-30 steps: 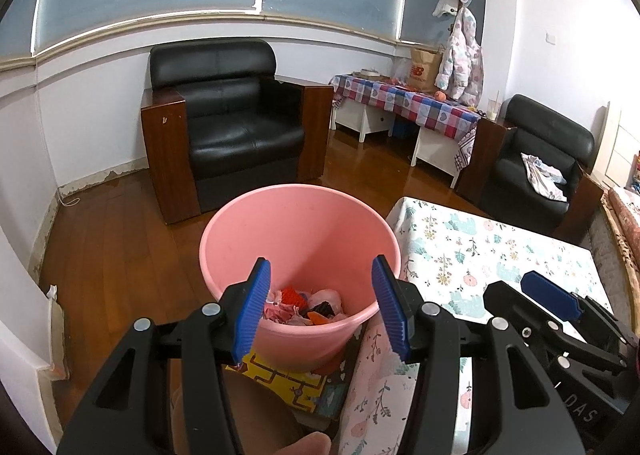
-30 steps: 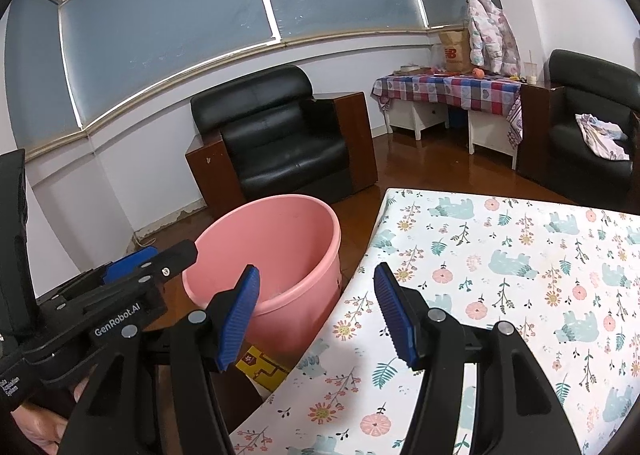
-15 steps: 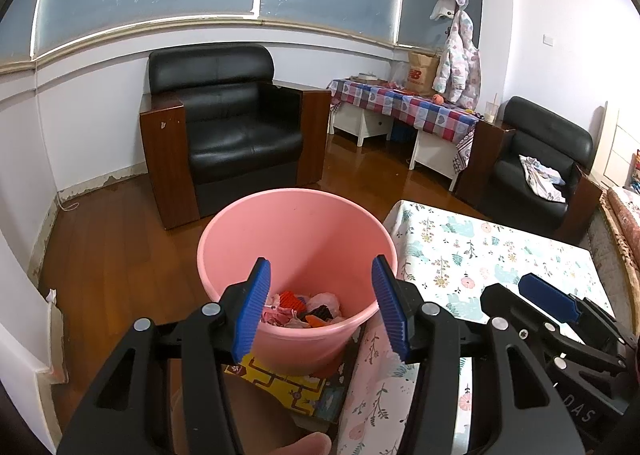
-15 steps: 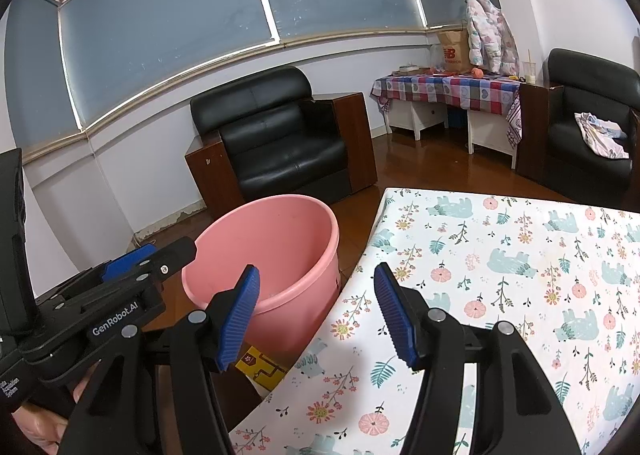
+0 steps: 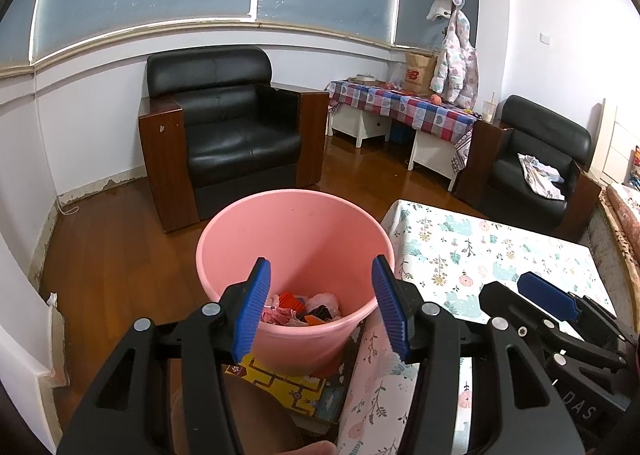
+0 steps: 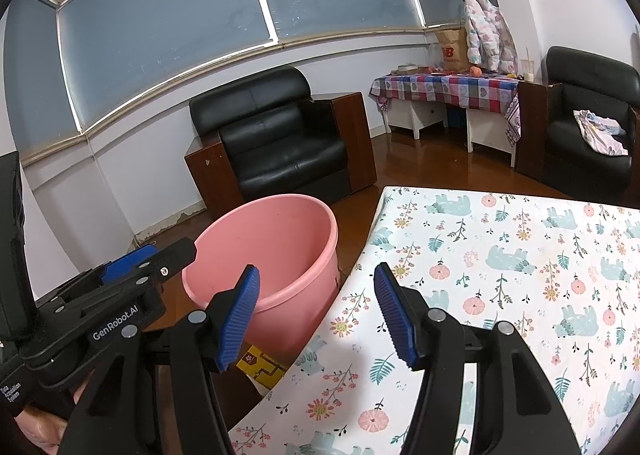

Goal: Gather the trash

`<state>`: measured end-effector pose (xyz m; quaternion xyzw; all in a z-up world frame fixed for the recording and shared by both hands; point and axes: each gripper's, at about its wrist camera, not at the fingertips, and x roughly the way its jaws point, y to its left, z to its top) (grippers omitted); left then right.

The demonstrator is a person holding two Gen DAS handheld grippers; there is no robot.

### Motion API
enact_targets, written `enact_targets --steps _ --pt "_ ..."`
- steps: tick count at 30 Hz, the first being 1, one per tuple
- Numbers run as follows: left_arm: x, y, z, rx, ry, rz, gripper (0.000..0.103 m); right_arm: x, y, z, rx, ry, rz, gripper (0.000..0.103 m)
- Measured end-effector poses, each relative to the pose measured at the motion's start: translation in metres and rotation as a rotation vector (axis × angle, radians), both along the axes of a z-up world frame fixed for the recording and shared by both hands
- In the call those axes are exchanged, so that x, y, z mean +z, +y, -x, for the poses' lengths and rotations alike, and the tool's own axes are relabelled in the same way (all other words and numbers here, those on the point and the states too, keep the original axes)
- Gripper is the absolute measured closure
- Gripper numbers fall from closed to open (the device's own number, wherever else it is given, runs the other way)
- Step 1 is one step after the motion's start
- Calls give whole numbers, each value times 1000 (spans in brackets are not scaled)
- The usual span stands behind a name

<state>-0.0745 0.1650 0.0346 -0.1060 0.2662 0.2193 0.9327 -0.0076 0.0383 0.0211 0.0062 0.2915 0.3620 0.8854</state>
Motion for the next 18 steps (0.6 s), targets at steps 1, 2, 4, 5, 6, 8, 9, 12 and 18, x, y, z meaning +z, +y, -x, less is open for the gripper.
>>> enact_targets --steps 1,2,4,5,6,8,9,12,18 --pt "0 0 0 1 0 2 50 0 0 0 0 0 0 44" --pt "0 -1 0 1 0 3 50 0 0 0 0 0 0 44" --pt "0 -1 0 1 -1 1 50 0 0 0 0 1 1 44" --pt "0 -1 -1 1 0 0 50 0 0 0 -1 1 0 44" --pt "0 -1 0 1 0 0 50 0 0 0 -1 1 0 44" --pt "0 -2 1 1 -1 -1 50 0 -1 0 -2 2 -1 44" --pt "0 -2 0 2 -1 -2 50 0 -1 0 -1 1 -1 44" --pt "0 -2 0 1 0 0 50 0 -1 0 -1 1 -1 44" --pt "0 -3 0 -4 3 -4 50 0 -2 0 -2 1 -3 44"
